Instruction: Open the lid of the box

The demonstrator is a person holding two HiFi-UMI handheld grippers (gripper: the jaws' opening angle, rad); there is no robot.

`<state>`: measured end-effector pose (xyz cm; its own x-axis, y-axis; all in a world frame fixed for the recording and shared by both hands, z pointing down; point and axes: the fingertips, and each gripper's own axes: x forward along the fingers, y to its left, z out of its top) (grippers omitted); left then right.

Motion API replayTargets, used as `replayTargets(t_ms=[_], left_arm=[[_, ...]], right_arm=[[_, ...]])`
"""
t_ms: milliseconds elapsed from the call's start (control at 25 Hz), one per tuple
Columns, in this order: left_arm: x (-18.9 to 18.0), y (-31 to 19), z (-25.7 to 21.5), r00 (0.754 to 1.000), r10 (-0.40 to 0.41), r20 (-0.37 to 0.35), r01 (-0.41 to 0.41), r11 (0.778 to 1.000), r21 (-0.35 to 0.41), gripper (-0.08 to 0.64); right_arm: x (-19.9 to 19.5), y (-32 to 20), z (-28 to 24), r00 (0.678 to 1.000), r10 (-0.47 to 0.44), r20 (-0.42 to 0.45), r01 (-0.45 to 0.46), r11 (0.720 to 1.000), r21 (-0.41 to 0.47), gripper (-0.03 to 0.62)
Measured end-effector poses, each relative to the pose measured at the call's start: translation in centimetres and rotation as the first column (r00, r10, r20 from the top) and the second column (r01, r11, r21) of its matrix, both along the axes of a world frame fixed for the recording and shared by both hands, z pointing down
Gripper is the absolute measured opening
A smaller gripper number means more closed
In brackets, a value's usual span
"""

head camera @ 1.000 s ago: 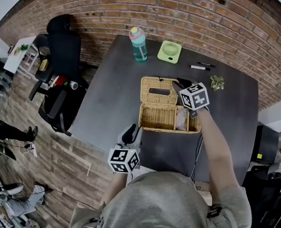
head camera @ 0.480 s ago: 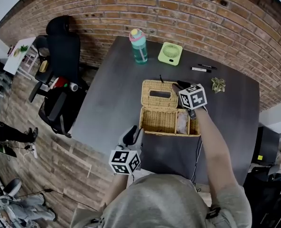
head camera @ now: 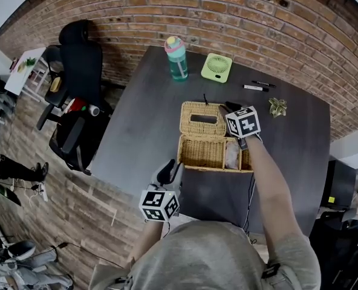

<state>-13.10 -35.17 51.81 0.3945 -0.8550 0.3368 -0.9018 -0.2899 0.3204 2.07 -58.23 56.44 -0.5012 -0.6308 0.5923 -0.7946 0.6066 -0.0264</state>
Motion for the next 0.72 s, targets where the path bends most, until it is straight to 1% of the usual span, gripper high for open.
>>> replayTargets(t_ms=[200, 400, 720], left_arm=[[0.2, 0.4, -0.4, 1.000, 0.001, 0.009, -0.001, 1.000, 0.011, 0.117], [-0.1, 1.3, -0.8, 1.000, -0.002, 0.014, 0.002, 1.000, 0.018, 0.117], [-0.3, 3.3, -1.6, 1.000, -0.012, 0.025, 0.010, 0.999, 0.046, 0.115]], right_arm=[[-0.1, 0.6, -1.0, 1.000, 0.006, 0.012, -0.006, 1.000, 0.025, 0.107], [-0.8, 2.4, -2.7, 0.999, -0.001, 0.036, -0.002, 0.998, 0.068, 0.106], [-1.3, 8.1, -5.1, 0.996, -0.007, 0.089, -0.005, 0.990, 0.138, 0.103]])
